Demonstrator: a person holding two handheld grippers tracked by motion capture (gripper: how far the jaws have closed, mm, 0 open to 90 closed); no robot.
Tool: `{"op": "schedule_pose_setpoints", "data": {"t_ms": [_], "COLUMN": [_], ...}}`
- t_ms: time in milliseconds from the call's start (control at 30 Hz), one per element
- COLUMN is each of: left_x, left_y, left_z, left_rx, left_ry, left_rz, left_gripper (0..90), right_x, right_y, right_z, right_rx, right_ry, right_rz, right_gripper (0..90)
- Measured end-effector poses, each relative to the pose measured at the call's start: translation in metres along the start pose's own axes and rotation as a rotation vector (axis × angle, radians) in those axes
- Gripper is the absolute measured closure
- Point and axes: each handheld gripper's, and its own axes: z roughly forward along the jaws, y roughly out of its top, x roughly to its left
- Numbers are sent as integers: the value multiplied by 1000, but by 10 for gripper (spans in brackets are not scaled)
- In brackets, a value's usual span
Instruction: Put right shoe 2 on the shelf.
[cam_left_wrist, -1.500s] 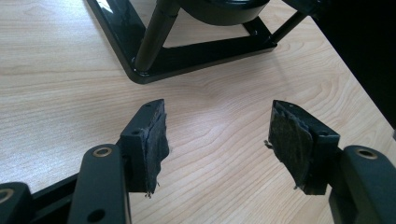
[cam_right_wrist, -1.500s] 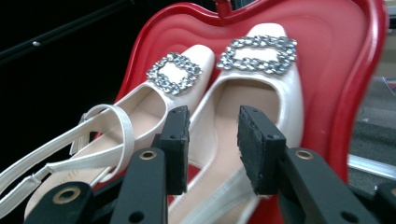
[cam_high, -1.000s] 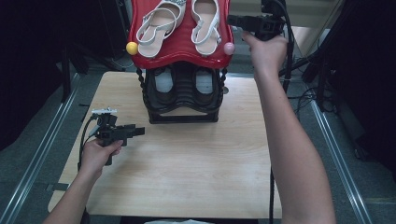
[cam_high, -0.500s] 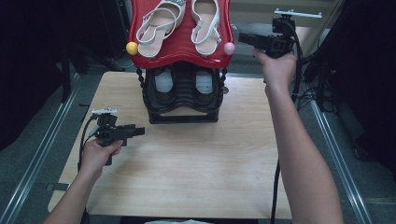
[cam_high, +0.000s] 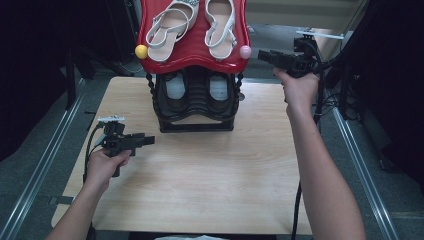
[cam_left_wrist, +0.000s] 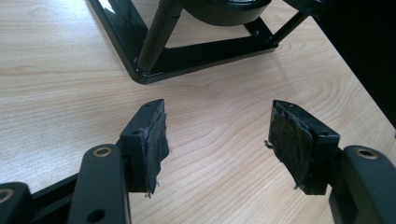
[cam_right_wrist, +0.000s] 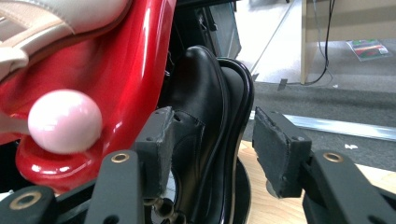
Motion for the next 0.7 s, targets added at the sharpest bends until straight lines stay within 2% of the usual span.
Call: {"op": "schedule_pose_setpoints", "data": {"t_ms": [200,467,700], "left_x": [0,0,0], "left_y": [0,0,0], "left_z": [0,-1,0], "left_rx": [1,5,5], "left_ry": [4,3,3], "left_rz": [5,7,6], "left_gripper": [370,369,369], "right_x": [-4,-10,-11], "right_y": [-16,-46,-67], "right_z": [2,2,-2], "right_rx": [28,57,83], "right_ry": [-2,3,7], "right_rz": [-12,24,27], "right_gripper": [459,373,374]}}
